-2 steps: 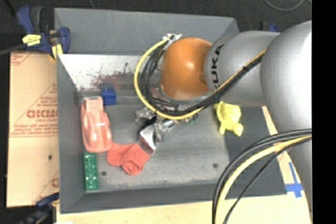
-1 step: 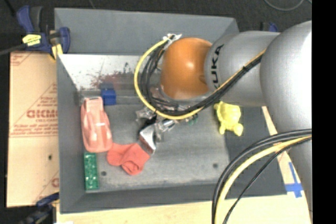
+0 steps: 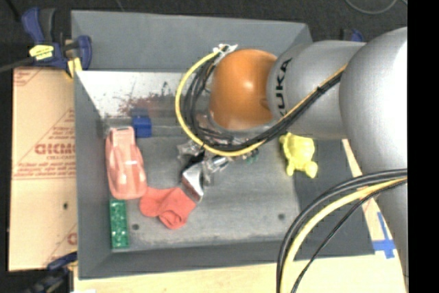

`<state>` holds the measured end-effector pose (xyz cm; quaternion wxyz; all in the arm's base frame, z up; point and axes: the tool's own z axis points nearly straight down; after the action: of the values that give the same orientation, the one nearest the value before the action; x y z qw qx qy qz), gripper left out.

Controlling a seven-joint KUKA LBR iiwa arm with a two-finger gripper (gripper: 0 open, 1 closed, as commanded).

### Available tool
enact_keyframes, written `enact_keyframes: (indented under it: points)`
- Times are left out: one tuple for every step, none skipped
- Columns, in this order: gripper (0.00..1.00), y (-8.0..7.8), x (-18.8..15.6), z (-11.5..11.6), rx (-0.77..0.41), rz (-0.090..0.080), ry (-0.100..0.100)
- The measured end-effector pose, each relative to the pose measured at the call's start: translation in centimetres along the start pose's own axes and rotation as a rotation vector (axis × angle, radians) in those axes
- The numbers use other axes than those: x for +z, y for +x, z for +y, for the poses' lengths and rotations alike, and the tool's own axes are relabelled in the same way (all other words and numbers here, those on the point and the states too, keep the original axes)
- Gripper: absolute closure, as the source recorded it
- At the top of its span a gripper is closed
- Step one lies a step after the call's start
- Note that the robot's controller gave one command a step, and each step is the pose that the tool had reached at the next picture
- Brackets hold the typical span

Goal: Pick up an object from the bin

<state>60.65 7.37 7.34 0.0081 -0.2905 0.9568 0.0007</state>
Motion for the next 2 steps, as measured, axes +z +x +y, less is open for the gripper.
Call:
enact_keyframes:
  points:
    - [1.00,0.00,0.00,0.00,0.001,0.000,0.000]
    - [1.00,0.00,0.00,0.00,0.001,0.000,0.000]
